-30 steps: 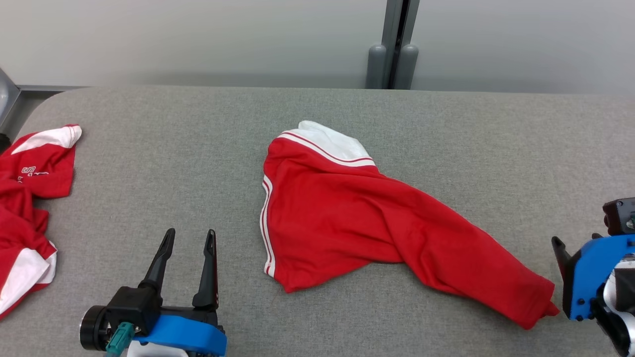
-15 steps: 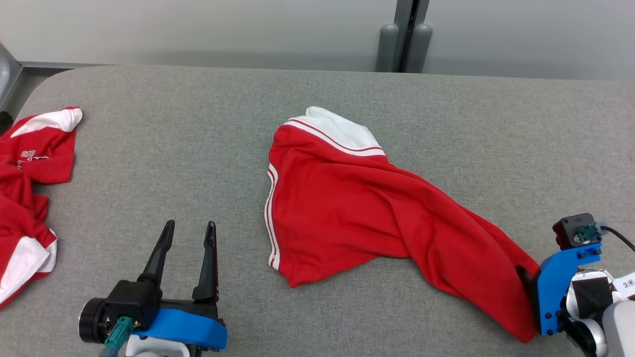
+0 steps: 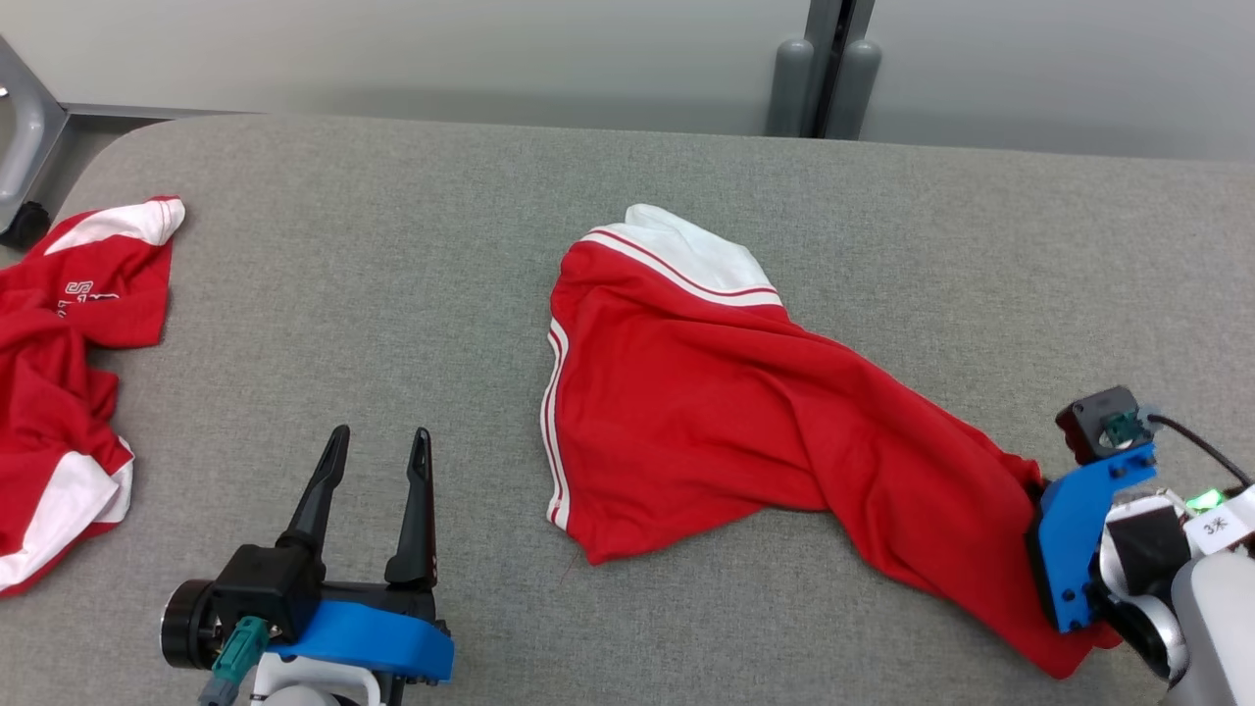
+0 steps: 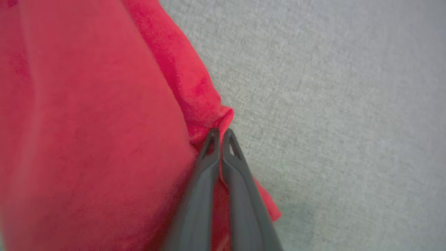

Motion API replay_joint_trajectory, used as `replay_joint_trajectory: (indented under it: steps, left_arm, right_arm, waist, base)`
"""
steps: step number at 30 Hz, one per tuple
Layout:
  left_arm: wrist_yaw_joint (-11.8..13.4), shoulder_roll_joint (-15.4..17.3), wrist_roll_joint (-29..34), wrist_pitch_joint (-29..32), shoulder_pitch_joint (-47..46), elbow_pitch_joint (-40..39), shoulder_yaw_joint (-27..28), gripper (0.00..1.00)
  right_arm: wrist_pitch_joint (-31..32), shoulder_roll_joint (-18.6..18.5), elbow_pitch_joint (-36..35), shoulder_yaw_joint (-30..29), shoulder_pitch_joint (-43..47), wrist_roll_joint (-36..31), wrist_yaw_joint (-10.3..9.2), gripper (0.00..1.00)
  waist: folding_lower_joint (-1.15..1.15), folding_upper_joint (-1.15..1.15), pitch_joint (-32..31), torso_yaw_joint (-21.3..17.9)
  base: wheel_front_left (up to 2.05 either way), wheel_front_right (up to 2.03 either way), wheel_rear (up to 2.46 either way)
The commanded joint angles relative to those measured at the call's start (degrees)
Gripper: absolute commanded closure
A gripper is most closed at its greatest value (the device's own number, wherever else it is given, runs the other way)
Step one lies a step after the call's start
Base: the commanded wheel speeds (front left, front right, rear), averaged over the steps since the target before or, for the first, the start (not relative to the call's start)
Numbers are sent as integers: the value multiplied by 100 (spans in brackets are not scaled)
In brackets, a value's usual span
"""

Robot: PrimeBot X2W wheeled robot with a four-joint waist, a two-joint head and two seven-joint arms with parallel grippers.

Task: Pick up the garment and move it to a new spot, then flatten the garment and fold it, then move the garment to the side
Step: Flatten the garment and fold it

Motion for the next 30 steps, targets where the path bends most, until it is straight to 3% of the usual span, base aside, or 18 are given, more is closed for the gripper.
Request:
replay_joint_trajectory:
  steps: [1,15,19,23,30]
  left_arm:
    - [30,3,-38,-35,-31,15,-4,0]
    - [77,8,-90,-65,162,15,-32,0]
    - [85,8,-95,-70,171,-13,-50,0]
    - [63,1,-79,-75,111,-43,-82,0]
    - [36,-44,-39,-91,-28,-114,-150,0]
  right_arm:
    - [-124,-87,-182,-24,-190,-101,2,100]
    - [-27,-6,-2640,-226,74,-699,2,100]
    - [43,-39,-2926,-345,-14,-812,2,100]
    - [-13,-149,-2747,-499,-458,-922,2,100]
    - [-496,-440,-1379,-347,-1559,-981,-1,100]
  waist:
    - [0,-1,-43,7]
    - [0,-1,-395,44]
    - [0,-1,-400,76]
    - [0,-1,-357,176]
    - [0,-1,-124,470]
  base:
    - [0,0,0]
    - [0,0,0]
    - [0,0,0]
    - [0,0,0]
    - [0,0,0]
